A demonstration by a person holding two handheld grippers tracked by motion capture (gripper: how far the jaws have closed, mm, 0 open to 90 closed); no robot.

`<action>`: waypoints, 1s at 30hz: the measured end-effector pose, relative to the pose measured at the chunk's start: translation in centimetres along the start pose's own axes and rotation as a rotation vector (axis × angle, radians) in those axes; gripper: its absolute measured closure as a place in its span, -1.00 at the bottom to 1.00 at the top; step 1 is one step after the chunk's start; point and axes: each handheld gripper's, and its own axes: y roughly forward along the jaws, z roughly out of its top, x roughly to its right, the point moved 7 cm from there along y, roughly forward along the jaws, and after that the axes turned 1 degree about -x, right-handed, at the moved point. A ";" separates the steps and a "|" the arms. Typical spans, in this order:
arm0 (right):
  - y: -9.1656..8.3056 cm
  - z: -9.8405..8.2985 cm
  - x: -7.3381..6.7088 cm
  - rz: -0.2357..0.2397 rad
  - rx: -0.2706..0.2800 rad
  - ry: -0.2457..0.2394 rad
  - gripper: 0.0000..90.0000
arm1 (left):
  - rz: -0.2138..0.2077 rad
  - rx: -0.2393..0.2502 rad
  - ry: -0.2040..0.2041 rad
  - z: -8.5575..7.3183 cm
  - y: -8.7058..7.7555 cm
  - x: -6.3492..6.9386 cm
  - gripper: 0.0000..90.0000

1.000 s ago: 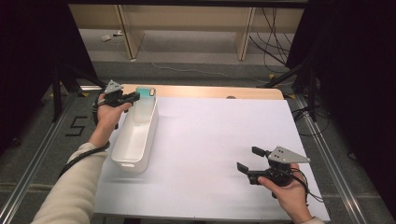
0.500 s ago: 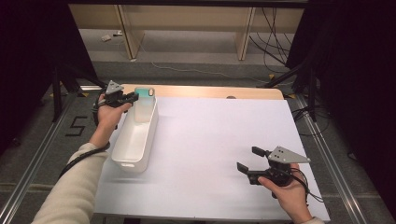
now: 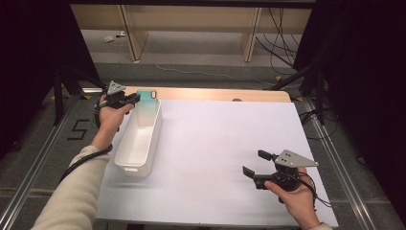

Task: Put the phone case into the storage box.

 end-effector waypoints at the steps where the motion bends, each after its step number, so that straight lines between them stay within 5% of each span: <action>1: 0.1 0.1 0.1 -0.007 0.015 -0.019 -0.63 | 0.001 0.000 0.001 -0.1 0.1 0.0 0.78; 9: 0.0 0.1 0.2 -0.010 0.017 -0.030 -0.63 | 0.007 -0.018 0.024 0.3 0.4 0.3 0.82; 19: 0.3 -0.1 -0.1 0.013 0.009 -0.005 -0.63 | 0.019 -0.034 0.006 0.0 0.4 -0.1 0.78; 30: 0.2 0.0 0.0 0.010 0.010 -0.003 -0.63 | 0.024 -0.068 -0.014 0.0 -0.7 -0.2 0.32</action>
